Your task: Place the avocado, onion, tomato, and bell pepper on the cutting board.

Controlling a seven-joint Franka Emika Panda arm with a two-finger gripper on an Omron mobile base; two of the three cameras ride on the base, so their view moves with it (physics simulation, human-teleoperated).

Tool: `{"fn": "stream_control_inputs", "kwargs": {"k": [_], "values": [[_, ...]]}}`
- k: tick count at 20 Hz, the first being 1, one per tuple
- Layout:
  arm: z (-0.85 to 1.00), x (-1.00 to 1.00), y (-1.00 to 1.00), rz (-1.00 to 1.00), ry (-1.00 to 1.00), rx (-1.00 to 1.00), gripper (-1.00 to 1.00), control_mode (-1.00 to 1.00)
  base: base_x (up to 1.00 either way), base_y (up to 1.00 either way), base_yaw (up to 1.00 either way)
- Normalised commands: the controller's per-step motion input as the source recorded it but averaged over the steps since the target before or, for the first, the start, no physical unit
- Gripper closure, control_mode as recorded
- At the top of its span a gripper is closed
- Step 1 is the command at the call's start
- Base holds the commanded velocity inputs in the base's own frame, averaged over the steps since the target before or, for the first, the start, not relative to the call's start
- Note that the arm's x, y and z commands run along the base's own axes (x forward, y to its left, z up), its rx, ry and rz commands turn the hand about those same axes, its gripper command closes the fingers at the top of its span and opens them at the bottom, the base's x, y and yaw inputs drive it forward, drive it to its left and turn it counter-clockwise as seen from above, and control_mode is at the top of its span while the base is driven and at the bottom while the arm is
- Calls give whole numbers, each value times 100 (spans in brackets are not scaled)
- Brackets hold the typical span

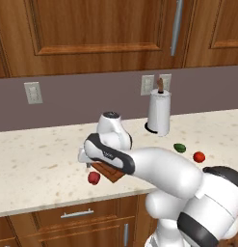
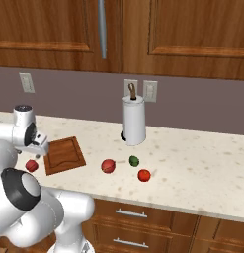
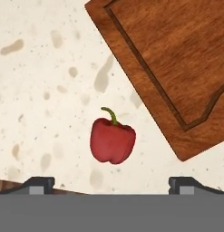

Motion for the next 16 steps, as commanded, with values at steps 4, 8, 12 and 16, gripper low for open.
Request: {"fn": "stream_control_inputs", "kwargs": {"k": [4,8,12,16], "values": [[-21,18,3,0,4,0,-100,-100,0,0,0],[-22,15,3,0,4,0,-100,-100,0,0,0],[-25,15,8,0,5,0,-100,-100,0,0,0],[-24,16,11,0,6,0,-100,-100,0,0,0]]}}
